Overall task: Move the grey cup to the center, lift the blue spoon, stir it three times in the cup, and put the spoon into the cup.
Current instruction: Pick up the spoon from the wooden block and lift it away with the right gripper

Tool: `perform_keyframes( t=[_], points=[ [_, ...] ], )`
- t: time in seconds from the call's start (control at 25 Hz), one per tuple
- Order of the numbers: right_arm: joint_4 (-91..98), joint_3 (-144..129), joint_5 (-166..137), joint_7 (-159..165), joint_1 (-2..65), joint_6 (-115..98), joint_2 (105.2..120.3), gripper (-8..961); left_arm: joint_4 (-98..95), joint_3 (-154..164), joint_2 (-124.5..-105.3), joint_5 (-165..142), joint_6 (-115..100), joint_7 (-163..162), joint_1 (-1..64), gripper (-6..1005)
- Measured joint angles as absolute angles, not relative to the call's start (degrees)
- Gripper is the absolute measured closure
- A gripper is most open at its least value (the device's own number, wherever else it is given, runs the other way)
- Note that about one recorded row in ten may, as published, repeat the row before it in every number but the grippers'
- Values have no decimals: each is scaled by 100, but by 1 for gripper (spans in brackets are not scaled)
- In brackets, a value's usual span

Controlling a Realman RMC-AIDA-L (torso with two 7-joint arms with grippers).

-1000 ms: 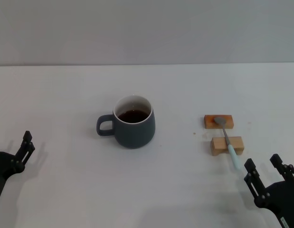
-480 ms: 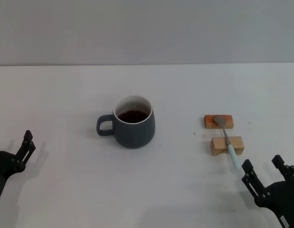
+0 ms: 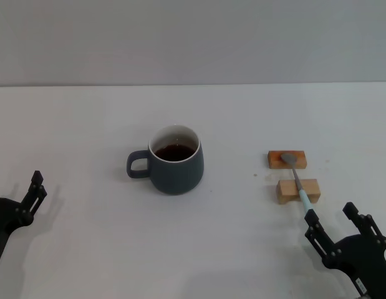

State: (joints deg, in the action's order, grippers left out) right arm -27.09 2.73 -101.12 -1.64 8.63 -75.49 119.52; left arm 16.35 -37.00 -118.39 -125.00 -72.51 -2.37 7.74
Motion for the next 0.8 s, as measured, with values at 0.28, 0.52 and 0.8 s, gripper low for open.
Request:
perform_keyframes(
  t=[0.28, 0.52, 0.8],
  points=[
    [-2707, 257, -10112, -160, 981, -7353, 11939, 170, 1635, -3691, -11839, -12507, -7251, -237, 773, 140],
    [-2707, 254, -10120, -158, 1055, -7223, 11935, 171, 1632, -3691, -11839, -12507, -7252, -237, 773, 140],
    [-2707, 269, -10121, -158, 1055, -7222, 11935, 171, 1626, -3691, -11839, -12507, -7251, -237, 773, 140]
  ],
)
